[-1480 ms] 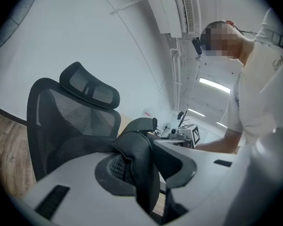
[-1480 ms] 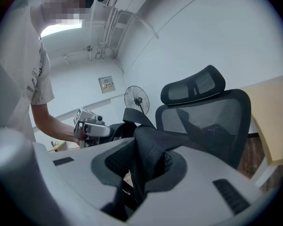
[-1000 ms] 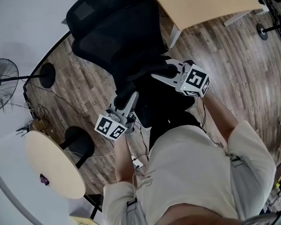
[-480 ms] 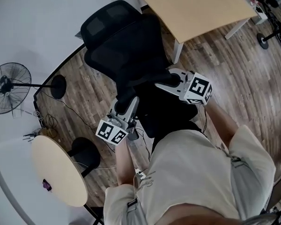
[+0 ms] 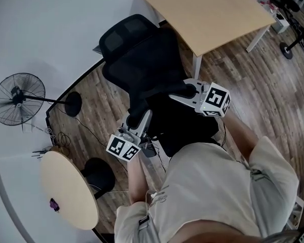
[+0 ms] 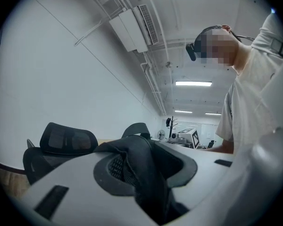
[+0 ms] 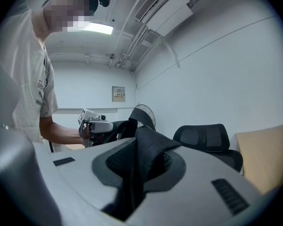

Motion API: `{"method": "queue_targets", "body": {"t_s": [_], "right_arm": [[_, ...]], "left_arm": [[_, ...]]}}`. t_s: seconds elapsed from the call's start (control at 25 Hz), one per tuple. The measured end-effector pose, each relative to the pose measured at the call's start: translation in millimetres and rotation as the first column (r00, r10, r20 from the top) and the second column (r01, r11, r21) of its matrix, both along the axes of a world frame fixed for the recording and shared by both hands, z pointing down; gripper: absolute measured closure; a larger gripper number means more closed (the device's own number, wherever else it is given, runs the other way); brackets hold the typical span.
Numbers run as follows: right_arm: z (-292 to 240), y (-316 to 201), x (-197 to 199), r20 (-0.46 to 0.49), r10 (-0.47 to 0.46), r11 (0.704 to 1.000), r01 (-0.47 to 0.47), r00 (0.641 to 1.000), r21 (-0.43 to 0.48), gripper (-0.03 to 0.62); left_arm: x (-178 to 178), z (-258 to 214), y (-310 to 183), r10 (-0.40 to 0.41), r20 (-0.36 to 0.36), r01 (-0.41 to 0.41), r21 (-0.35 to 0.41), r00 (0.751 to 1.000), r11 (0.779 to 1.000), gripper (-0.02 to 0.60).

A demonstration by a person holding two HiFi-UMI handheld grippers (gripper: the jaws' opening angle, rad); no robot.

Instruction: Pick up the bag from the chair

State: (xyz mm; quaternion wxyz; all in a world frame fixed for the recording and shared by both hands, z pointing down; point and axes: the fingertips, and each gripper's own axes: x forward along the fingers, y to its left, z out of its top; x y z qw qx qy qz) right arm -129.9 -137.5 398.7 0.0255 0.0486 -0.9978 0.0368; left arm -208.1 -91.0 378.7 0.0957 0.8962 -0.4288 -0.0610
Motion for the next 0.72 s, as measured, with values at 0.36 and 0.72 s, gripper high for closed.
{"method": "queue_targets", "body": {"t_s": [0.36, 0.72], "right_arm": [[-13.5, 13.7, -2.0, 0.01, 0.014, 1.0, -0.014, 1.0, 0.018, 0.55], [-17.4, 24.2, -0.1, 0.0, 0.018, 1.0, -0.018, 1.0, 0.026, 0.554]], "left_arm": [[-2.1, -13.3, 14.4, 0.012, 0.012, -0.012, 0.026, 1.0, 1.0, 0.448], [-0.7, -18.8, 23.2, 0.002, 0.017, -0.003, 0.034, 1.0, 0.999, 0.448]]}}
